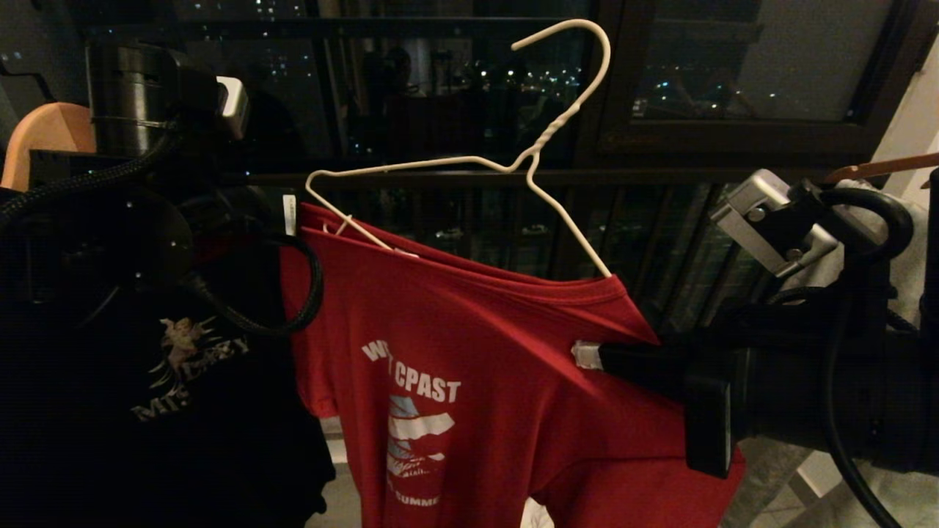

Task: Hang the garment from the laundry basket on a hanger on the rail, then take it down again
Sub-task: Take the clothes off the clothes rack

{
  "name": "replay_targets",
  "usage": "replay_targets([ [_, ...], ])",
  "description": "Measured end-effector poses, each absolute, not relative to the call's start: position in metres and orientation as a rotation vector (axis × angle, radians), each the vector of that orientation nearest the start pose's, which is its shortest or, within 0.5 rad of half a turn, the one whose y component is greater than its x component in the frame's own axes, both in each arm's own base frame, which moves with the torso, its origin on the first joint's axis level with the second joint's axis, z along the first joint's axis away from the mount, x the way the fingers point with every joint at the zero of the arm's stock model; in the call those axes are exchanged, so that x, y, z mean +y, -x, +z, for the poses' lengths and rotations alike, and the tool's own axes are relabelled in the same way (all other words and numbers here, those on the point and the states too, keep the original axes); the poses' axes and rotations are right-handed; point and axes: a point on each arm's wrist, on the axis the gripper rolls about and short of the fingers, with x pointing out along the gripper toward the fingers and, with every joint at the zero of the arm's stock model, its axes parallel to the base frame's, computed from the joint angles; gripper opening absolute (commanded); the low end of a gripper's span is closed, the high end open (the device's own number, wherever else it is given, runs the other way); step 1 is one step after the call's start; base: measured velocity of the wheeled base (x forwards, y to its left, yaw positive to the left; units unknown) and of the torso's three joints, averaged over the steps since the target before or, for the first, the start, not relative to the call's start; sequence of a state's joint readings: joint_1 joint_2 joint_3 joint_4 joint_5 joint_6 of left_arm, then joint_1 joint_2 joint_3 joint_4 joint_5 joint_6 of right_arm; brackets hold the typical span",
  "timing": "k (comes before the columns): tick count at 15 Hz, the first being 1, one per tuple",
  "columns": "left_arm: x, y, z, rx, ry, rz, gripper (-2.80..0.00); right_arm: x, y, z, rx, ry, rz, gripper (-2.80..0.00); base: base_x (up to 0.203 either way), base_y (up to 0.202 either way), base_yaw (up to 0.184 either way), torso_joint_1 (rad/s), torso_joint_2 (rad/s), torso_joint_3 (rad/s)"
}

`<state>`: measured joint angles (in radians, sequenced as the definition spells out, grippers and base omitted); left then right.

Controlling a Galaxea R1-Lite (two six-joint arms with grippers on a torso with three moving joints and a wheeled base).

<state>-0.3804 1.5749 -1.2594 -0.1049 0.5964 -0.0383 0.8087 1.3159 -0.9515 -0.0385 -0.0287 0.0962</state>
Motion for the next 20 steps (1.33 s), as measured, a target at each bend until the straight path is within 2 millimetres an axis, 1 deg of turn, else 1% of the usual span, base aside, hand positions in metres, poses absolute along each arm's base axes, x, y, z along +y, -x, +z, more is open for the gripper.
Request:
replay_targets([
  [6, -0.096, -0.276, 0.290, 0.209, -0.078, 0.216, -2.80, 0.150, -0.138, 0.272, 0.322, 0.036, 0.784, -2.80, 0.000, 0.000, 0.000, 0.000, 0.00, 0.000],
  [12, -0.099, -0.270, 0.288, 0.220, -0.092, 0.194, -2.80, 0.153, -0.129, 0.273, 0.331, 0.009, 0.839, -2.80, 0.000, 0.000, 0.000, 0.000, 0.00, 0.000],
  [16, -0.108, -0.262, 0.283, 0.233, -0.113, 0.157, -2.80, 0.154, -0.129, 0.273, 0.327, 0.004, 0.842, -2.80, 0.000, 0.000, 0.000, 0.000, 0.00, 0.000],
  [20, -0.129, -0.247, 0.269, 0.267, -0.179, 0.064, -2.80, 0.156, -0.131, 0.272, 0.338, -0.004, 0.831, -2.80, 0.000, 0.000, 0.000, 0.000, 0.00, 0.000],
])
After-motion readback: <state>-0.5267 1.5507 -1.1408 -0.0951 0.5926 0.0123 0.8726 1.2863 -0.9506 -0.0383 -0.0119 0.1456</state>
